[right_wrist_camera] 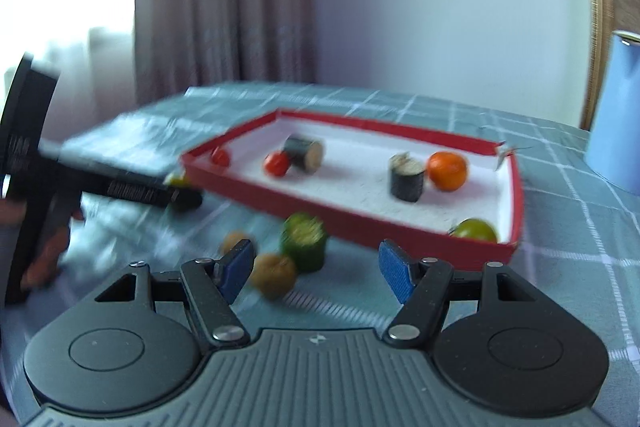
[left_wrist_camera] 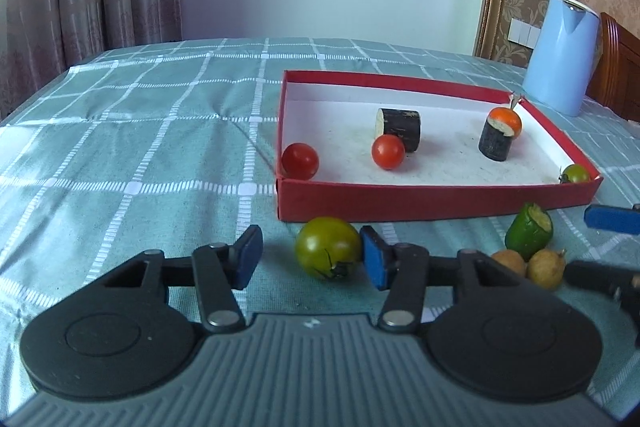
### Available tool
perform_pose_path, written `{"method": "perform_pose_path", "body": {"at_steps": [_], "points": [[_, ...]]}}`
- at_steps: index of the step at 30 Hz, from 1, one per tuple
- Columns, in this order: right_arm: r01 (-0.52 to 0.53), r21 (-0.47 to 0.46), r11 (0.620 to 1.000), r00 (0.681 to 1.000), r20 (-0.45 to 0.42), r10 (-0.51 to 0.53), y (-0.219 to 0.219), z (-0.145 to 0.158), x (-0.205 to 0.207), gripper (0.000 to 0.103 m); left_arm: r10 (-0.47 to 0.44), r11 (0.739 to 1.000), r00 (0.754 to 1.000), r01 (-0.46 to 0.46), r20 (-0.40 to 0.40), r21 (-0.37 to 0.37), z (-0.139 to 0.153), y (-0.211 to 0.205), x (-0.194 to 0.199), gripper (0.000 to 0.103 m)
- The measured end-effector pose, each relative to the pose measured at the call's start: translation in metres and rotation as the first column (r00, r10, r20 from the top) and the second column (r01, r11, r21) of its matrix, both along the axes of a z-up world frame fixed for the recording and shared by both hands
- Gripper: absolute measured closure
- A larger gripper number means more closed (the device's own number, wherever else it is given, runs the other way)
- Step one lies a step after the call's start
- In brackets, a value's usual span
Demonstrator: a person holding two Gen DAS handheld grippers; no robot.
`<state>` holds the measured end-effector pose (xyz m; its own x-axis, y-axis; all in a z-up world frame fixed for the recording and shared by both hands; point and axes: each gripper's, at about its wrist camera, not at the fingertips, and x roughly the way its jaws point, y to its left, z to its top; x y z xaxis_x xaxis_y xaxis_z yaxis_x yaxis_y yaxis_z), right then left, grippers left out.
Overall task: Organize fruits
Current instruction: 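Grasp the large green tomato with the left tool while the right tool grasps a brown round fruit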
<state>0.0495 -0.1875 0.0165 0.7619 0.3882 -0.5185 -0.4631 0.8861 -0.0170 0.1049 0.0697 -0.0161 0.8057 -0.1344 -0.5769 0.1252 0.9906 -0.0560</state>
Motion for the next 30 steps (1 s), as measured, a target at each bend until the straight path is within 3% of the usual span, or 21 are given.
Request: {"method": "perform_pose_path", "body": {"at_steps": [4,5,6,7,10,14,30], "points": [[-0.016,0.002,1.0,1.0,-0.024,0.016,0.005,-0.002,0.004,0.034,-0.003,1.0,1.0,0.003,-0.002,0.005,0.0,-0.001,0.0,0.053],[-0.015,0.012,1.0,0.999,-0.037,0.016,0.005,-0.003,0.007,0.036,-0.007,1.0,1.0,0.007,0.0,0.004,0.0,-0.001,-0.001,0.057],[-0.016,0.017,1.0,0.998,-0.056,0.017,0.006,-0.004,0.01,0.038,-0.026,1.0,1.0,0.026,0.005,-0.003,0.0,-0.002,-0.001,0.069],[-0.021,0.016,1.0,0.996,-0.081,0.022,0.006,-0.006,0.014,0.045,-0.051,0.999,0.999,0.052,0.009,-0.009,0.001,-0.003,-0.002,0.073],[-0.029,0.017,0.999,0.991,-0.128,0.031,0.007,-0.011,0.019,0.061,-0.052,0.999,0.999,0.052,0.013,0.013,0.001,-0.006,-0.003,0.073],[-0.053,0.006,0.999,0.991,-0.12,0.053,0.01,-0.011,0.016,0.071,-0.051,0.999,0.999,0.051,0.011,0.004,0.001,-0.005,-0.003,0.073],[-0.006,0.049,0.999,1.0,-0.009,0.007,-0.001,0.0,0.002,0.075,-0.031,0.999,0.999,0.031,0.038,-0.01,0.004,-0.002,-0.007,0.073]]}}
